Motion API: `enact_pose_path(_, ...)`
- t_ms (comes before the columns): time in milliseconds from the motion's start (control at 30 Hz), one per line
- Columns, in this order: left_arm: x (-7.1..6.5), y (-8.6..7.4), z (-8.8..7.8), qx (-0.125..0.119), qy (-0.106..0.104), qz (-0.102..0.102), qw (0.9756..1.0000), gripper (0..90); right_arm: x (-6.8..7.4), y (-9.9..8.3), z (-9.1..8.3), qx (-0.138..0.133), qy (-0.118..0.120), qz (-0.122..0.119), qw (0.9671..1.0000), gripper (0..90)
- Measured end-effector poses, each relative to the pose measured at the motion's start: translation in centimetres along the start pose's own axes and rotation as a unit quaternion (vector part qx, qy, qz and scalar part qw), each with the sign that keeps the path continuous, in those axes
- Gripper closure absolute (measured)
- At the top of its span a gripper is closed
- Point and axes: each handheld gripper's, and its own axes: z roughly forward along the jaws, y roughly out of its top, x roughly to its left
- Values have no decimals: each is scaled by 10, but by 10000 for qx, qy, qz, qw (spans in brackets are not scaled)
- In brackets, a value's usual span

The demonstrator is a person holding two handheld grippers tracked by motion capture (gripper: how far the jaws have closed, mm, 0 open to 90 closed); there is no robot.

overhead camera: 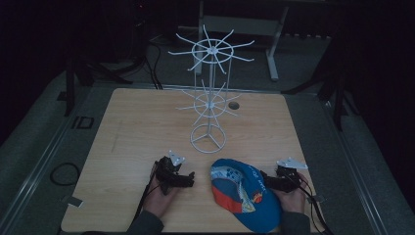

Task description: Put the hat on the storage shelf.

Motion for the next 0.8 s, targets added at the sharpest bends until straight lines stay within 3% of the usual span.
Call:
enact_pose_path(467, 0, 1, 1, 8, -21, 29, 10000, 26, -1, 1, 0, 6, 30, -15, 10000, 250)
enact_pose_path(567, 0, 1, 1, 9, -21, 26, 10000, 26, -3, 3, -1, 44, 45, 79, 9999, 263)
enact_pose_path(700, 0, 1, 1, 11, -20, 31, 10000, 26, -2, 8, -1, 266, 36, -77, 9996, 280)
enact_pose_path(800, 0, 2, 1, 17, -20, 38, 10000, 26, 0, 12, -4, 389, -58, -332, 9987, 297)
